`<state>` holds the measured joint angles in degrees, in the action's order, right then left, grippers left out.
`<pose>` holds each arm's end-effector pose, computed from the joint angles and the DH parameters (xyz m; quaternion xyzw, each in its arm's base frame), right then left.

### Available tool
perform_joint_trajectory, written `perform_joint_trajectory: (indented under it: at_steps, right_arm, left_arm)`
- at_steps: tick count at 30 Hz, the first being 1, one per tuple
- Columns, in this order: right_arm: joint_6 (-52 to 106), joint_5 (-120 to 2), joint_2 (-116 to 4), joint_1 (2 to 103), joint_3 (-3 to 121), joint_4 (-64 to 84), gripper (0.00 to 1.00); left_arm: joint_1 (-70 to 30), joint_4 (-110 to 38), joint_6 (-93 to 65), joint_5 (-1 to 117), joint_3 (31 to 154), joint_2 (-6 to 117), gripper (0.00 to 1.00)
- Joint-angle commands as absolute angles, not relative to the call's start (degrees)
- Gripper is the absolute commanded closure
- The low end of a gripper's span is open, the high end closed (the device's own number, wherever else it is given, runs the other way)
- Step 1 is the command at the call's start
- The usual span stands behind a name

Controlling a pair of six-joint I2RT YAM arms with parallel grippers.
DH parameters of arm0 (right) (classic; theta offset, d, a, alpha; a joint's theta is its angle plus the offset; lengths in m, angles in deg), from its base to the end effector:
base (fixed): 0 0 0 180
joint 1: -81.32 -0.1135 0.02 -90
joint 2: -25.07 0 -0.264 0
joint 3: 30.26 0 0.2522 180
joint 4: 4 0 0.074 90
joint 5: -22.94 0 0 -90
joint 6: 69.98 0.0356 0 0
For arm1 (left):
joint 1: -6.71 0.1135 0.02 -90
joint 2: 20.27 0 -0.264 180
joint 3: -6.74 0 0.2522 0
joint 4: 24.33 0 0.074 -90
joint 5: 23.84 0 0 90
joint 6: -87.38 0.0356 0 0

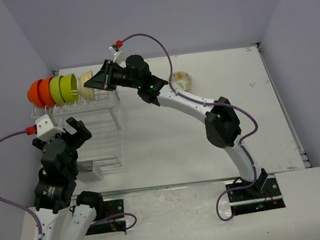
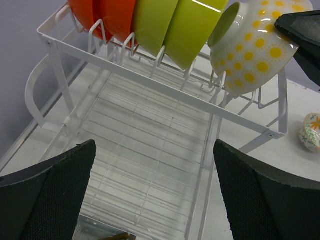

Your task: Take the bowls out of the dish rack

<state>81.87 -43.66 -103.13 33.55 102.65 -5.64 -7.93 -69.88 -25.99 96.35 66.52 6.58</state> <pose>0.3529 0.4098 0.3535 -0.0699 0.6666 0.6743 0.3100 0.0997 -0.0075 0.3469 -0.2197 0.7390 -0.0044 0.6368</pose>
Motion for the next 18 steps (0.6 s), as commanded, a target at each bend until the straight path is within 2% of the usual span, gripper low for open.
perform_joint_trajectory:
  at_steps: [1, 18]
  right_arm:
    - [83.30, -43.33, -98.60, 33.06, 101.63, -10.97, 1.00]
    - [82.07, -41.13, -91.22, 35.17, 98.73, -14.85, 1.00]
  left_arm:
    - [-7.79, -67.53, -25.12, 96.13, 66.38, 6.45, 0.00]
    - [-7.79, -67.71, -25.12, 96.30, 66.46, 6.54, 0.00]
